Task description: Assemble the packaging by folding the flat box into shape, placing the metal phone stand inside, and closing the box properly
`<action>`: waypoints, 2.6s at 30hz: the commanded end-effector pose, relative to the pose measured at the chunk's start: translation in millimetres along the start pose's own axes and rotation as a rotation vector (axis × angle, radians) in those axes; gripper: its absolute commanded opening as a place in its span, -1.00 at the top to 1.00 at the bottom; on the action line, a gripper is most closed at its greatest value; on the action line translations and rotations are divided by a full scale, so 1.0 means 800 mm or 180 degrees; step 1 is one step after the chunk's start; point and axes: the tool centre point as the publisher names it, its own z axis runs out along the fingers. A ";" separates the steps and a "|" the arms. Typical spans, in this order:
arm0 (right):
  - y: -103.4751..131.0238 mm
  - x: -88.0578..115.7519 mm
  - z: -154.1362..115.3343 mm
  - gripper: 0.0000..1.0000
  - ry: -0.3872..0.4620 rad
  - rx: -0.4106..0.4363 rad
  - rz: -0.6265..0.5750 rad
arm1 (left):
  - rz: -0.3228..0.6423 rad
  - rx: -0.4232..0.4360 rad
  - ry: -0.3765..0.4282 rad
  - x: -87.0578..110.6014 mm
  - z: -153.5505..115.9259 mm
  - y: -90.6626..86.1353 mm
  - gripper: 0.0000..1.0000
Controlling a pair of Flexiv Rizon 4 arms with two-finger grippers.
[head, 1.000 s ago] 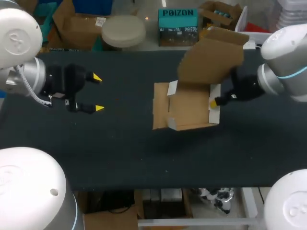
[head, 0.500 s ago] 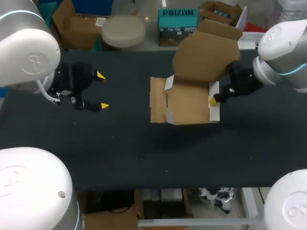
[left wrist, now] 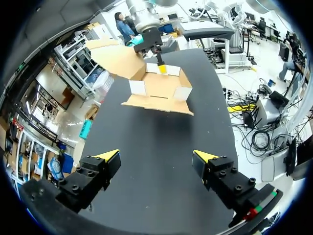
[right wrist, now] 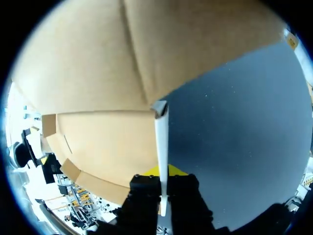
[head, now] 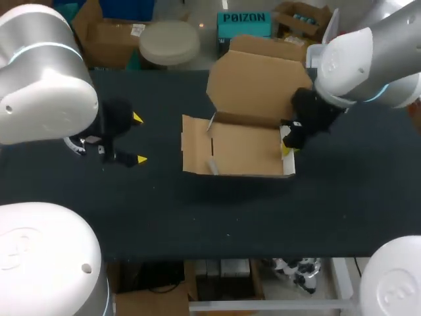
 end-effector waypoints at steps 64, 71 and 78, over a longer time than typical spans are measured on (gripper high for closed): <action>-0.014 0.005 0.092 1.00 -0.0716 0.1249 0.0334 | -0.0172 -0.0014 0.0331 0.020 0.045 0.025 -1.00; -0.014 0.005 0.090 1.00 -0.0733 0.1272 0.0334 | -0.0170 0.0000 0.0337 0.021 0.046 0.025 -1.00; -0.015 0.005 0.092 1.00 -0.0736 0.1254 0.0323 | -0.0167 0.0009 0.0343 0.023 0.048 0.026 -1.00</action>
